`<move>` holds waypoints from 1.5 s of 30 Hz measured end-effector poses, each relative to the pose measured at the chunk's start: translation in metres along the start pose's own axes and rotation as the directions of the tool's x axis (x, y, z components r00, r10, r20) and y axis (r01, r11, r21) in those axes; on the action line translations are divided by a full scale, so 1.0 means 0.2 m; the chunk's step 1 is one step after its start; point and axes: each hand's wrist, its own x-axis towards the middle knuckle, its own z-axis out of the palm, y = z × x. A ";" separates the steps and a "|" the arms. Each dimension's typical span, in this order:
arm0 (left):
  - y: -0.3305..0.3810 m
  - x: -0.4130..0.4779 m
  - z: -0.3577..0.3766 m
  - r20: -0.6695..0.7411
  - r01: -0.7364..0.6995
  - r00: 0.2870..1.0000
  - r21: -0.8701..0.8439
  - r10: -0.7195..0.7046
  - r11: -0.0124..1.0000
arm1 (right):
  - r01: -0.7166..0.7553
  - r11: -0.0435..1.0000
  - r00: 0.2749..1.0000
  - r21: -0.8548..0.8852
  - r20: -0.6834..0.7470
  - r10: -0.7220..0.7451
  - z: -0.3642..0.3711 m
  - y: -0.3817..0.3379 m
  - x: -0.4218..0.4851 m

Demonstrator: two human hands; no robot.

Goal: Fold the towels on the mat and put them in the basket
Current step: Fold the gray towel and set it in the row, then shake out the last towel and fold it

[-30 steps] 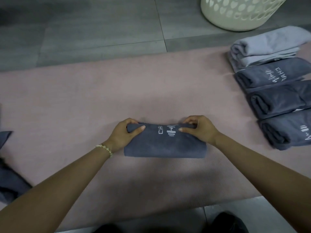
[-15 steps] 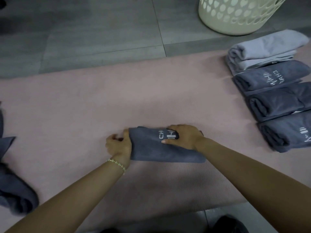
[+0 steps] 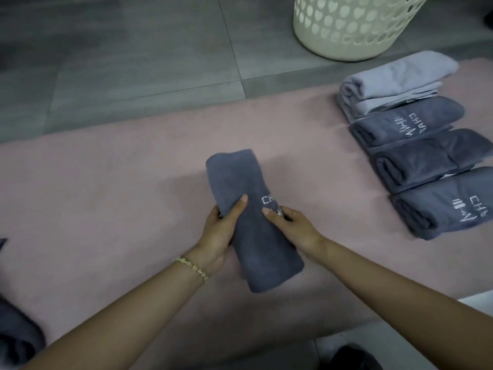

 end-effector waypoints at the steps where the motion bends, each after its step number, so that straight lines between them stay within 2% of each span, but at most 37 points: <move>1: 0.05 0.01 0.03 0.032 -0.041 0.999 0.049 0.040 0.998 | -0.008 0.996 0.999 0.094 0.051 0.003 -0.05 -0.04 -0.02; 4: 0.19 0.05 0.16 0.118 -0.141 0.986 0.191 0.120 0.971 | -0.109 0.945 0.958 0.309 0.286 0.017 -0.20 -0.14 -0.08; 6: 0.27 0.09 0.28 0.180 -0.159 0.977 0.274 0.112 0.949 | -0.182 0.904 0.943 0.386 0.330 0.049 -0.30 -0.19 -0.12; 10: 0.35 0.21 0.55 0.258 -0.189 0.962 0.409 0.085 0.893 | -0.112 0.888 0.977 0.446 0.213 0.017 -0.51 -0.25 -0.12; 13: 0.36 0.35 0.74 0.331 -0.238 0.941 0.511 0.066 0.826 | 0.024 0.876 1.000 0.482 -0.007 -0.023 -0.71 -0.25 -0.09; 15: 0.34 0.48 0.82 0.352 -0.352 0.923 0.619 0.152 0.702 | 0.147 0.848 0.978 0.509 -0.203 -0.048 -0.86 -0.26 -0.06; 18: 0.29 0.65 0.82 0.470 -0.525 0.849 0.803 0.241 0.281 | 0.343 0.744 0.894 0.573 -0.442 -0.072 -1.08 -0.30 0.00; 20: 0.26 0.73 0.78 0.496 -0.519 0.840 0.853 0.220 0.059 | 0.458 0.648 0.832 0.609 -0.550 -0.072 -1.22 -0.34 0.06; 21: 0.25 0.77 0.78 0.474 -0.484 0.859 0.875 0.191 0.004 | 0.494 0.609 0.808 0.620 -0.586 -0.059 -1.29 -0.37 0.10; 23: 0.23 0.84 0.77 0.406 -0.406 0.906 0.914 0.118 -0.028 | 0.514 0.563 0.784 0.648 -0.620 -0.002 -1.40 -0.41 0.18; 26: 0.17 0.91 0.75 0.351 -0.352 0.936 0.925 -0.033 -0.141 | 0.496 0.482 0.804 0.722 -0.592 0.059 -1.49 -0.41 0.31; 28: 0.12 0.93 0.72 0.345 -0.356 0.935 0.904 -0.085 -0.238 | 0.436 0.488 0.827 0.756 -0.550 0.115 -1.47 -0.37 0.38; 32: 0.06 0.91 0.71 0.347 -0.354 0.935 0.895 -0.075 -0.271 | 0.392 0.518 0.805 0.760 -0.556 0.208 -1.42 -0.29 0.49; 35: 0.09 0.91 0.73 0.348 -0.359 0.933 0.896 -0.090 -0.261 | 0.414 0.532 0.795 0.738 -0.578 0.183 -1.45 -0.33 0.52; 37: 0.10 0.91 0.72 0.337 -0.351 0.936 0.904 -0.100 -0.244 | 0.389 0.567 0.804 0.726 -0.568 0.176 -1.46 -0.33 0.53; 40: 0.11 0.89 0.73 0.344 -0.360 0.933 0.900 -0.107 -0.246 | 0.287 0.675 0.803 0.680 -0.555 0.217 -1.48 -0.31 0.53; 42: 0.12 0.87 0.74 0.340 -0.353 0.936 0.914 -0.096 -0.199 | 0.248 0.735 0.761 0.631 -0.597 0.255 -1.51 -0.31 0.53; 45: 0.12 0.86 0.70 0.368 -0.368 0.930 0.928 -0.011 -0.061 | 0.269 0.793 0.689 0.547 -0.684 0.238 -1.52 -0.29 0.52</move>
